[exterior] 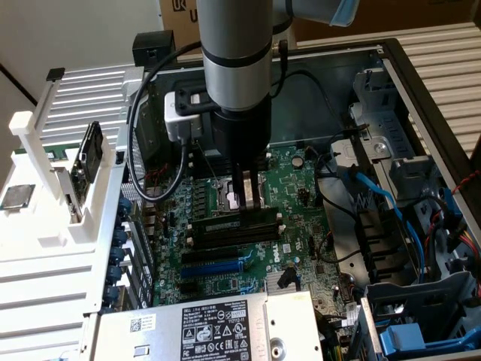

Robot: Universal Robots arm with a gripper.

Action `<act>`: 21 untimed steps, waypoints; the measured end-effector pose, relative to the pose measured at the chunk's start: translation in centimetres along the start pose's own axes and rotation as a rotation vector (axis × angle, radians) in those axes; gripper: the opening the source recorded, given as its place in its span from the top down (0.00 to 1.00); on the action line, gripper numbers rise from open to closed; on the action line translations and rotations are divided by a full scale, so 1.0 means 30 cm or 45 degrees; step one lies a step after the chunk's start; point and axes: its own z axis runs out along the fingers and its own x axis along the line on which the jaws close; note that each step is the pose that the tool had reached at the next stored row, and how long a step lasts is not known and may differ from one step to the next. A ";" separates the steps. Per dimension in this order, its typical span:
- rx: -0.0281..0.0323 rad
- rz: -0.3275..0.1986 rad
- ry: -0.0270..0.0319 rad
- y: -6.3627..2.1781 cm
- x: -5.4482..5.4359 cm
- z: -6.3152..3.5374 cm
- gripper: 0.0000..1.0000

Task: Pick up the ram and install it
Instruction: 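Insert the ram into the slot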

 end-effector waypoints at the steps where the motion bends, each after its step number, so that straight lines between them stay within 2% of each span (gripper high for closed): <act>1: -0.0001 -0.004 0.0000 0.000 0.000 0.000 0.87; 21: 0.0006 0.011 0.0001 -0.007 0.009 0.002 0.87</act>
